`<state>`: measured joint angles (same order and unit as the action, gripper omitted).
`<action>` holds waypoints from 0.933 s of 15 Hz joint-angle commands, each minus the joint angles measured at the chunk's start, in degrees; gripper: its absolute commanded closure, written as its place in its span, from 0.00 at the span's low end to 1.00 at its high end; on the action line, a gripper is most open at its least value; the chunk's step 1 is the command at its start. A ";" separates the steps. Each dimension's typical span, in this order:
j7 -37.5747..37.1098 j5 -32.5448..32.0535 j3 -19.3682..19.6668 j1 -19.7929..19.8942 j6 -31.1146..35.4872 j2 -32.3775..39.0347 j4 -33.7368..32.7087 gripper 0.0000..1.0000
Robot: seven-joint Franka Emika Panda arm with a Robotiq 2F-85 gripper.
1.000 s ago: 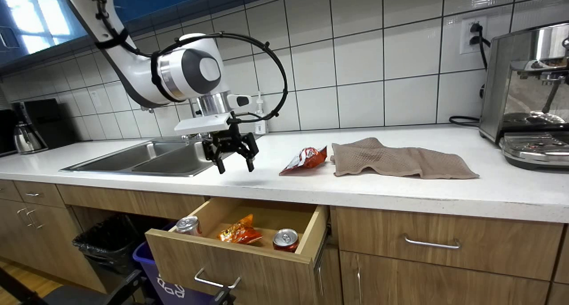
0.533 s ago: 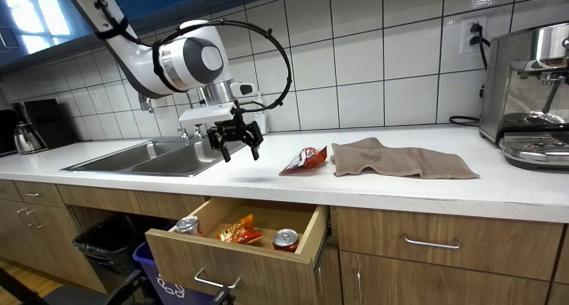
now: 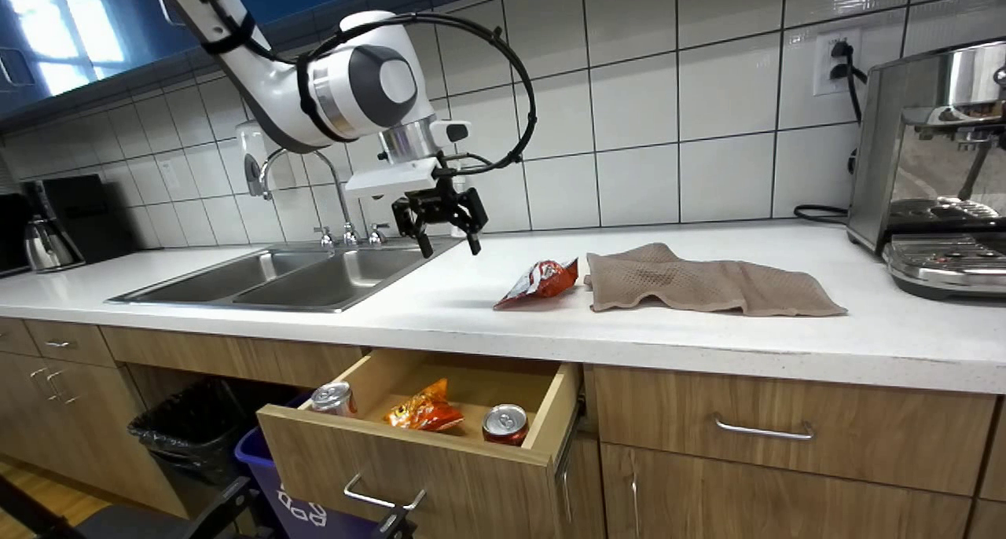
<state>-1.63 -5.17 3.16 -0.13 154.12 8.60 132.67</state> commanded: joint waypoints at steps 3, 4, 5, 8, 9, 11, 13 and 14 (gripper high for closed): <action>0.36 1.73 0.48 1.85 -1.16 5.47 -9.36 0.00; 0.43 1.96 0.63 2.11 -1.15 6.70 -11.03 0.00; 0.50 2.19 0.74 2.40 -1.37 7.98 -12.90 0.00; 0.51 3.22 0.99 3.26 -1.93 11.67 -17.97 0.00; 0.54 3.55 1.03 3.60 -2.24 12.95 -19.75 0.00; 0.78 4.71 0.87 4.47 -2.62 15.30 -23.00 0.00; 0.81 5.81 0.85 5.37 -2.92 17.69 -26.21 0.00; 0.81 6.21 0.88 5.83 -3.17 18.87 -27.78 0.00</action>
<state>-1.61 -0.95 4.51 4.03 153.80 23.53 111.35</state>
